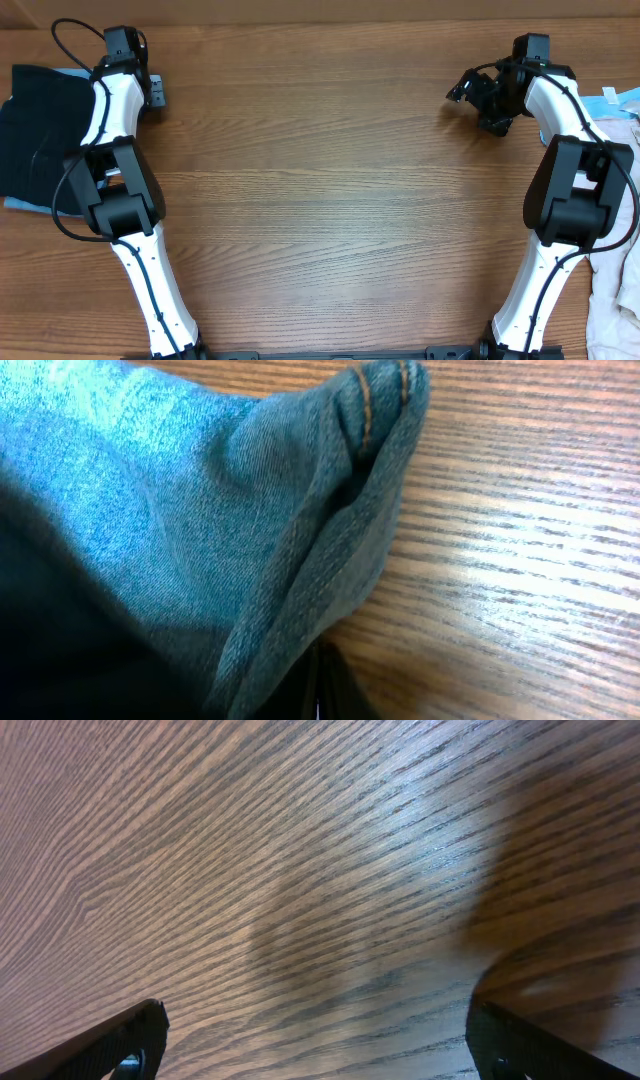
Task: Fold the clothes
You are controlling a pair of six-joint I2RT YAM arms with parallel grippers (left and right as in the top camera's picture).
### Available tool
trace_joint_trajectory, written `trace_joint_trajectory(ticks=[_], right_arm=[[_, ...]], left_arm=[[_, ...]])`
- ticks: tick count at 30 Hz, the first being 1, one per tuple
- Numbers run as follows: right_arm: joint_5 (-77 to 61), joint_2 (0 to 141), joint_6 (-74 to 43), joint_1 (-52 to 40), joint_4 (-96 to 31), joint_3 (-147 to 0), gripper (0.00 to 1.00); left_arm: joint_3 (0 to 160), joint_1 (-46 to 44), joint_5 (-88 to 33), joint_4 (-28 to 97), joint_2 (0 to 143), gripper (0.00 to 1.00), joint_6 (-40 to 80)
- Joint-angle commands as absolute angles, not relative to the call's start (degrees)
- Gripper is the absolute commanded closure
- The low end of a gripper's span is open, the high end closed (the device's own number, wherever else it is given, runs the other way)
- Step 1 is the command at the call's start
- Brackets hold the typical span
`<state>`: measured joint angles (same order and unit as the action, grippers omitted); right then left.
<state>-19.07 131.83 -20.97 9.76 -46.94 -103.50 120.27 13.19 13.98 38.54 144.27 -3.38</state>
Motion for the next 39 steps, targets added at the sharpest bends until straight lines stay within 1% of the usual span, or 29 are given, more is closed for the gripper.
trace_joint_trajectory(ticks=[1,3,6,9,10,12,15,17,18,19,20,21,25,39], right_arm=[[-18.02,131.48,-21.02,9.98,-46.83,-103.77,0.0],[-18.02,131.48,-20.99,9.98,-46.83,-103.77,0.0],[-18.02,131.48,-20.99,9.98,-46.83,-103.77,0.0],[-18.02,131.48,-20.99,9.98,-46.83,-103.77,0.0],[-18.02,131.48,-21.02,9.98,-46.83,-103.77,0.0],[-18.02,131.48,-20.99,9.98,-46.83,-103.77,0.0],[-18.02,131.48,-21.02,9.98,-46.83,-103.77,0.0],[-18.02,131.48,-20.99,9.98,-46.83,-103.77,0.0],[-18.02,131.48,-21.02,9.98,-46.83,-103.77,0.0],[-18.02,131.48,-21.02,9.98,-46.83,-103.77,0.0],[-18.02,131.48,-21.02,9.98,-46.83,-103.77,0.0],[-18.02,131.48,-20.99,9.98,-46.83,-103.77,0.0],[-18.02,131.48,-20.99,9.98,-46.83,-103.77,0.0],[-18.02,131.48,-21.02,9.98,-46.83,-103.77,0.0]], left_arm=[[120.38,12.73,14.72,37.43,146.54,0.96,-4.71],[120.38,12.78,18.55,37.19,146.54,0.96,-5.54],[120.38,12.78,18.59,36.29,146.54,0.96,-11.03],[120.38,12.71,18.59,34.33,146.54,0.96,-12.27],[120.4,12.64,18.41,33.54,146.54,0.88,-12.25],[121.69,11.92,18.37,33.98,146.52,0.76,-12.23],[126.69,9.47,17.98,38.26,146.47,0.68,-11.51],[132.11,7.25,17.82,42.46,146.47,0.64,-9.63],[137.4,4.93,17.45,46.33,146.47,0.44,-8.93],[140.75,3.57,17.54,48.71,146.47,0.35,-8.95],[144.22,1.98,17.87,50.5,146.47,0.05,-8.97],[145.99,0.95,19.09,50.52,146.47,0.0,-8.99],[146.36,-1.5,18.15,50.74,146.56,0.0,-8.97],[146.36,-1.52,18.17,50.78,146.56,0.0,-8.97]])
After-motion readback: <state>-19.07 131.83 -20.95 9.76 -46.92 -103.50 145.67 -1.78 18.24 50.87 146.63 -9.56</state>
